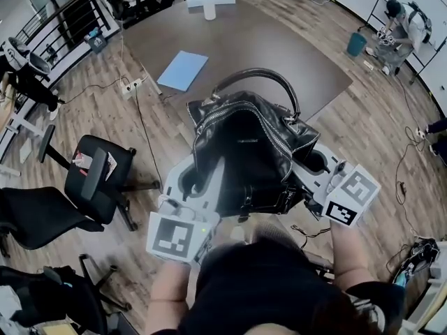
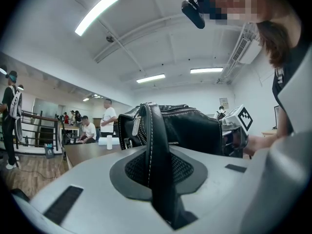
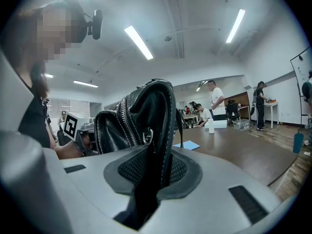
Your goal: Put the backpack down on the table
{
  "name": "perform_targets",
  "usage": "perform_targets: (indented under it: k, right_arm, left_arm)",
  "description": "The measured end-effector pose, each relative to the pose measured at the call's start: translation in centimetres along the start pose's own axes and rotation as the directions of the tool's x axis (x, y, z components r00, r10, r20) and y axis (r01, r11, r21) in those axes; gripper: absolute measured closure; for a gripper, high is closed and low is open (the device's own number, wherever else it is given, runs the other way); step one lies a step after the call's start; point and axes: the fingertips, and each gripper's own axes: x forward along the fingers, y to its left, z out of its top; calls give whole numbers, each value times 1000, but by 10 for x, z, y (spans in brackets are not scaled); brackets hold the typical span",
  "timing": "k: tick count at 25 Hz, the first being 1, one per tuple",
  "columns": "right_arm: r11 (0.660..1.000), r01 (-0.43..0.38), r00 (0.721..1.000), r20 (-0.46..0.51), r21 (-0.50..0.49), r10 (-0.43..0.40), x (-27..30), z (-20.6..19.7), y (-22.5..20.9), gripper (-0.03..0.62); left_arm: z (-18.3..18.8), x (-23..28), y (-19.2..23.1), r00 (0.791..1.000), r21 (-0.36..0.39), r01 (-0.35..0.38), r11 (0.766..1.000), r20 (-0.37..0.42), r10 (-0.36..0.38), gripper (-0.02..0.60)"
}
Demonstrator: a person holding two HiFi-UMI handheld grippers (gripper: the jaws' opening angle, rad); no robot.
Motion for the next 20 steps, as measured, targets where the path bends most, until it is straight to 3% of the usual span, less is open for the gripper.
perform_targets:
  k: [7, 11, 20]
  right_arm:
    - [998, -52, 999, 1, -45, 52, 31, 21, -57, 511]
    - [993, -106, 994, 14, -53, 106, 52, 31, -105, 511]
    - [976, -209, 978, -8, -56, 208, 99, 51, -217, 511]
  left_arm:
    - [13, 52, 24, 998, -12, -63, 998, 28, 63, 499]
    - [16, 95, 41, 992, 29, -123, 992, 32, 122, 499]
    - [20, 199, 78, 970, 26, -243, 970, 1, 243, 499]
